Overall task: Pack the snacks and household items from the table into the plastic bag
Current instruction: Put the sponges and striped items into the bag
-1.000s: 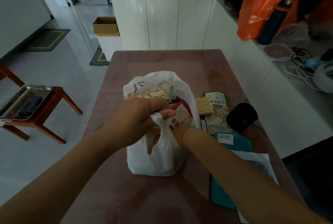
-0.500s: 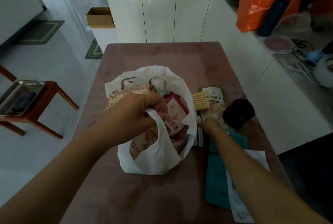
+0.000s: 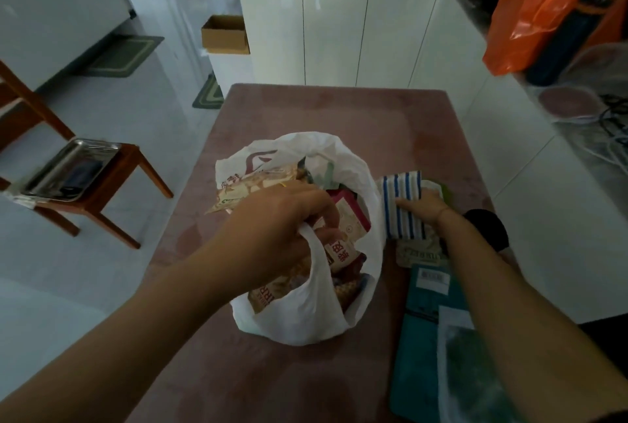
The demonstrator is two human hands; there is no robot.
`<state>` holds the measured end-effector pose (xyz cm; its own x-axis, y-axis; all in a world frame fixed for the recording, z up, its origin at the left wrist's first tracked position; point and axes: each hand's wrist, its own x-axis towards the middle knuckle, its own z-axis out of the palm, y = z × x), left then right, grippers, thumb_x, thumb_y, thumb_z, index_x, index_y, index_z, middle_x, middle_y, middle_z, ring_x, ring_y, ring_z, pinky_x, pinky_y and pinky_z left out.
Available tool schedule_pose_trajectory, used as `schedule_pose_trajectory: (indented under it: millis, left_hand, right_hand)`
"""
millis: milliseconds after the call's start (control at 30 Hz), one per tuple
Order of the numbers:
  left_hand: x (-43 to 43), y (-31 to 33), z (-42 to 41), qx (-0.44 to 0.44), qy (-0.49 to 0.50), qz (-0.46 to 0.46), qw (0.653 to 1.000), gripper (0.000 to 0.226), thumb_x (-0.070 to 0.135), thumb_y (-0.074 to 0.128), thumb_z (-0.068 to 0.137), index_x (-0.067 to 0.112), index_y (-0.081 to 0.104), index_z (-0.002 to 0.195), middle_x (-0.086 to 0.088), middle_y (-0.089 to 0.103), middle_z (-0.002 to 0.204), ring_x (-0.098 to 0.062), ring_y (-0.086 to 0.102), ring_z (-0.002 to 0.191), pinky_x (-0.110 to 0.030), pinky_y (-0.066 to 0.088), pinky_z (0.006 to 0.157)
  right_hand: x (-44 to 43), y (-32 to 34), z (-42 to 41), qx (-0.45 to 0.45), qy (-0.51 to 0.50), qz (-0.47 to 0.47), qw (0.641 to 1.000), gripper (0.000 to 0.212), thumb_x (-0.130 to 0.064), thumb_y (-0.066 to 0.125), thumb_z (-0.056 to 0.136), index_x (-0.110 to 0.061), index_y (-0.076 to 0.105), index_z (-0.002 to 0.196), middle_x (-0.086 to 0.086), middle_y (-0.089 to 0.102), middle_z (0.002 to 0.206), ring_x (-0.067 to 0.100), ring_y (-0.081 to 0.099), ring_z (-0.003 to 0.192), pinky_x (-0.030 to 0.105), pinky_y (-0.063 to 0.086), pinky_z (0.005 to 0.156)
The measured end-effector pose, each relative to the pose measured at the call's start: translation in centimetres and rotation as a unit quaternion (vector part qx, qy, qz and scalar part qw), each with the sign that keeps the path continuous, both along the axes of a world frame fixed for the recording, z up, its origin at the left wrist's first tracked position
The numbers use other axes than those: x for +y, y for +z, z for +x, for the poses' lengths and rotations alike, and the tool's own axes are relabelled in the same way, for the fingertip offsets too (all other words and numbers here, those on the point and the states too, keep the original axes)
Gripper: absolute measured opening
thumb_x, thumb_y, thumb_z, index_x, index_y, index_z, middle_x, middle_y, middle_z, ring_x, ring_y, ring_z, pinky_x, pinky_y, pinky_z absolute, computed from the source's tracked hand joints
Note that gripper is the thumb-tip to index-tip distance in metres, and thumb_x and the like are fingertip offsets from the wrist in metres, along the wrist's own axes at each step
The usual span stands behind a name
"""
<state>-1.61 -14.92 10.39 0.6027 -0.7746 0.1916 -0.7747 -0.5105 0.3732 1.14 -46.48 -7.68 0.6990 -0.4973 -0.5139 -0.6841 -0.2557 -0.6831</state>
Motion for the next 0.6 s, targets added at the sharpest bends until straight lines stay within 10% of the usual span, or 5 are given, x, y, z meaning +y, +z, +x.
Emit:
schedule_pose_trajectory:
  millis: [133, 300, 433, 600]
  left_hand:
    - [-0.4, -0.1, -0.2, -0.039, -0.003, 0.003, 0.999, 0.022, 0.041, 0.05, 0.079, 0.025, 0.065, 0.081, 0.011, 0.064, 0.08, -0.005, 0.055, 0.075, -0.004, 0.036, 0.064]
    - [-0.8, -0.2, -0.6, -0.086, 0.001, 0.034, 0.996, 0.02, 0.025, 0.076, 0.062, 0.029, 0.066, 0.079, 0.011, 0.065, 0.08, -0.004, 0.043, 0.081, 0.003, 0.016, 0.062]
    - [-0.8, -0.3, -1.2, -0.074, -0.003, 0.048, 0.996, 0.029, 0.025, 0.084, 0.058, 0.03, 0.066, 0.08, 0.012, 0.065, 0.081, -0.01, 0.06, 0.076, 0.002, 0.018, 0.063]
    - [-0.4, 0.2, -1.2, -0.02, 0.002, 0.035, 0.999, 0.012, 0.023, 0.07, 0.077, 0.026, 0.066, 0.087, 0.01, 0.069, 0.088, -0.01, 0.065, 0.078, -0.002, 0.036, 0.059]
  right_hand:
    - [-2.4, -4.8, 4.0, 0.063, -0.013, -0.018, 0.998, 0.104, -0.064, 0.066, 0.067, -0.015, 0.025, 0.148, 0.016, 0.025, 0.154, 0.038, 0.036, 0.135, 0.05, 0.034, 0.111]
    - [0.9, -3.1, 3.6, 0.058, -0.116, -0.031, 0.991, 0.087, -0.034, 0.073, 0.079, -0.002, 0.026, 0.145, 0.019, 0.033, 0.149, 0.037, 0.039, 0.133, 0.046, 0.039, 0.107]
    - [0.1, -3.9, 2.1, -0.014, -0.195, 0.101, 0.975, 0.099, -0.018, 0.083, 0.068, -0.001, 0.024, 0.145, 0.018, 0.038, 0.147, 0.036, 0.045, 0.13, 0.05, 0.041, 0.105]
    - [0.2, 5.2, -0.8, -0.278, -0.161, 0.1, 0.942, 0.05, -0.01, 0.074, 0.079, -0.012, 0.055, 0.126, 0.006, 0.063, 0.119, 0.025, 0.062, 0.105, 0.041, 0.051, 0.09]
